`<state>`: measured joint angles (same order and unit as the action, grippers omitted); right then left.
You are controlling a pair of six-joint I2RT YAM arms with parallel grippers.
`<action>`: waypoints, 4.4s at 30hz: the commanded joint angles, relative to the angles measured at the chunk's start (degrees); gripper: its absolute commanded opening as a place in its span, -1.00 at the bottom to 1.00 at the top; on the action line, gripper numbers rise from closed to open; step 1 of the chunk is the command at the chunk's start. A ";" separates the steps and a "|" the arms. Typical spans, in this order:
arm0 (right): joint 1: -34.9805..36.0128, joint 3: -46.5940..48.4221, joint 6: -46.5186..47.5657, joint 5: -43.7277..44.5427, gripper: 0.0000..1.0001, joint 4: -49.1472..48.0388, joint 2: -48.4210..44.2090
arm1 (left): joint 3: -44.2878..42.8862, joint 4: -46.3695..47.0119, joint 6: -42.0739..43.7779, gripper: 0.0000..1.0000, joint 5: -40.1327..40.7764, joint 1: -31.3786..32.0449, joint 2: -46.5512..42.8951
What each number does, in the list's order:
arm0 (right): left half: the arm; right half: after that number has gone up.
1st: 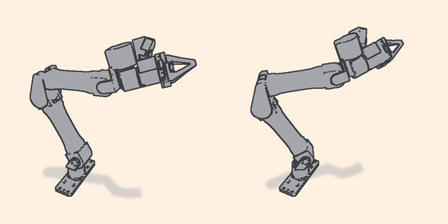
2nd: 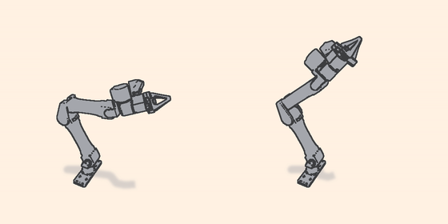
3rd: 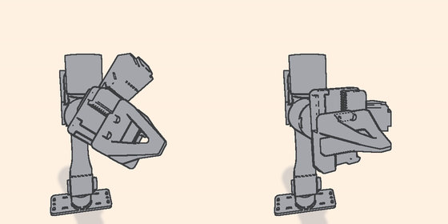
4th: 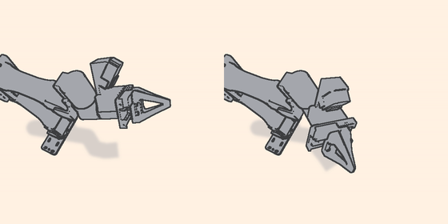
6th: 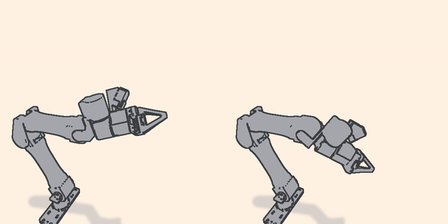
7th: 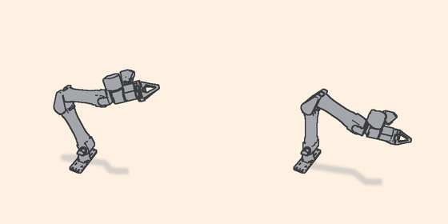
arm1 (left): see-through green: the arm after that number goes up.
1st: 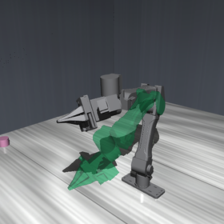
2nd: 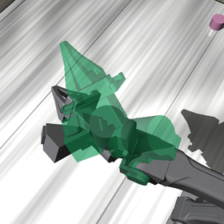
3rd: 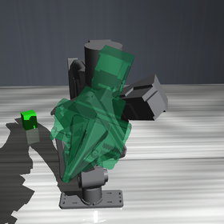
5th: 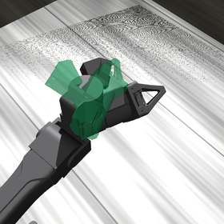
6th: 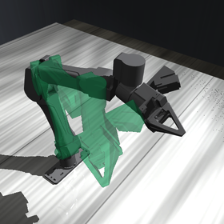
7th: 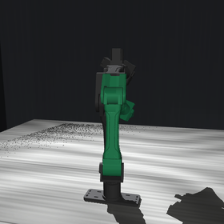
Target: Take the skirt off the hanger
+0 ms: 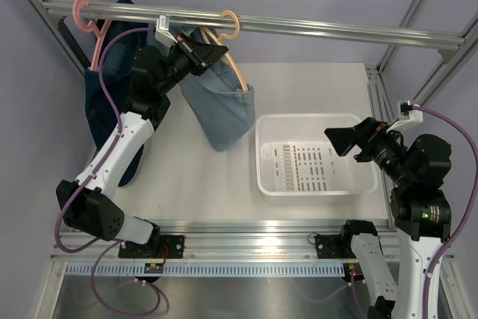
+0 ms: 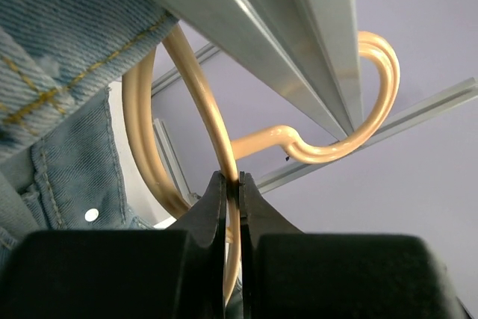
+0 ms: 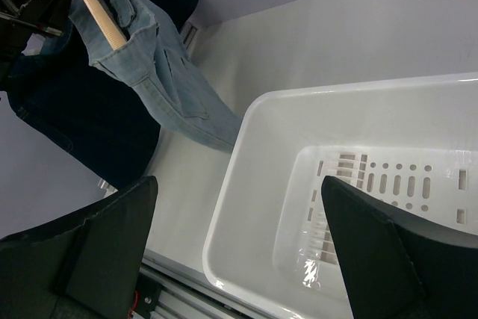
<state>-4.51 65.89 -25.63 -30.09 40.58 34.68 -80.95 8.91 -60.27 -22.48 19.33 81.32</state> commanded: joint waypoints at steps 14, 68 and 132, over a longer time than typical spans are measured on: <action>-0.14 2.32 3.13 0.12 0.99 0.82 1.53 | 1.93 37.85 -10.92 -1.00 -14.87 -0.44 -1.51; 51.62 -8.41 17.54 12.16 0.75 -25.01 13.66 | 11.08 -11.45 -20.41 -1.00 11.67 5.72 -33.07; 58.21 -10.09 1.37 20.69 -1.00 -30.01 15.48 | 11.16 5.07 -34.82 -1.00 -8.97 -8.35 -31.39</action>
<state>53.30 50.74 -26.39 -6.63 17.87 45.23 -70.32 3.01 -93.51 -28.34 11.62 53.63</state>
